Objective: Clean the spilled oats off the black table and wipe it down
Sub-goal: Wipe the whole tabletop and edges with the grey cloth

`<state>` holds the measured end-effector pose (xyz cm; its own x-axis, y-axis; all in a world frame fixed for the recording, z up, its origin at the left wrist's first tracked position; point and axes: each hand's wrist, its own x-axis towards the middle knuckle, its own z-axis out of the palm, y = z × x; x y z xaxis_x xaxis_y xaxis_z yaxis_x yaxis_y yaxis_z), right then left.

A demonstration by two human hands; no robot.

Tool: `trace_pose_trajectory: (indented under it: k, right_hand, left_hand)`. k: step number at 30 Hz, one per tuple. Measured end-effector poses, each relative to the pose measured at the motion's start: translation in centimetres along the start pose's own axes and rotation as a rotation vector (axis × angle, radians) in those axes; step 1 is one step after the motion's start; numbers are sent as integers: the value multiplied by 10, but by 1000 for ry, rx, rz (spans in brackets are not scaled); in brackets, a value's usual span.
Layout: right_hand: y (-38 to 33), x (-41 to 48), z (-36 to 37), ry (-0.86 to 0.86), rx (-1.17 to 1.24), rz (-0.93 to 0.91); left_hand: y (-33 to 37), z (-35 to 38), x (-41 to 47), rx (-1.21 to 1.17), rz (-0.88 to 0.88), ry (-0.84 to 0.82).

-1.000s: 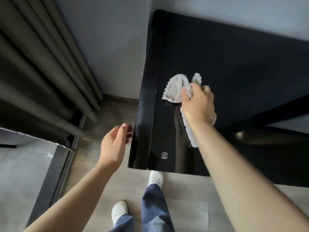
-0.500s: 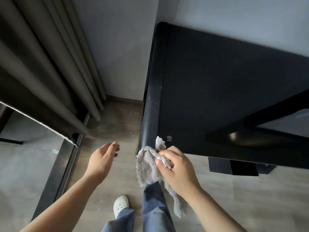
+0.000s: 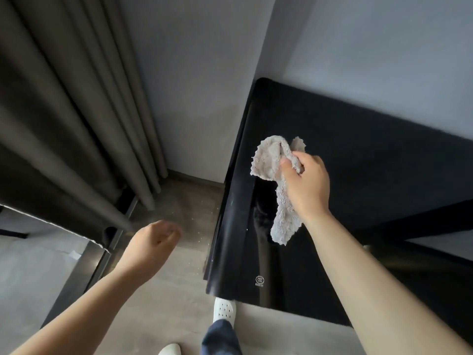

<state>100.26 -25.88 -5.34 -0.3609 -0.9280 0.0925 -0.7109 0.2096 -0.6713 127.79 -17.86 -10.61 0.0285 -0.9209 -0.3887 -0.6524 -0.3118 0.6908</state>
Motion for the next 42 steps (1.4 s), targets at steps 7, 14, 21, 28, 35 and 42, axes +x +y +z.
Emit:
trace_pose_trajectory:
  k: [7,14,21,28,35,42]
  right_hand:
    - [4,155,53,76,-29,-93]
    - [10,292,115,7,-113,-152]
    - [22,314,145,8,-219,-277]
    - [19,259,137,-13,-146,-344]
    - [14,168,121,-17,-160,-318]
    - [11,79,108,-5,-157,-264]
  left_hand:
    - [20,3,94,40,-20,-53]
    - [43,19,180,-57,-36,26]
    - [44,40,206,-65,-73,1]
    - [49,41,200,-76,-62,20]
    - [43,24,166,-58,-80,-26]
    - [21,3,120,3,-2,-39]
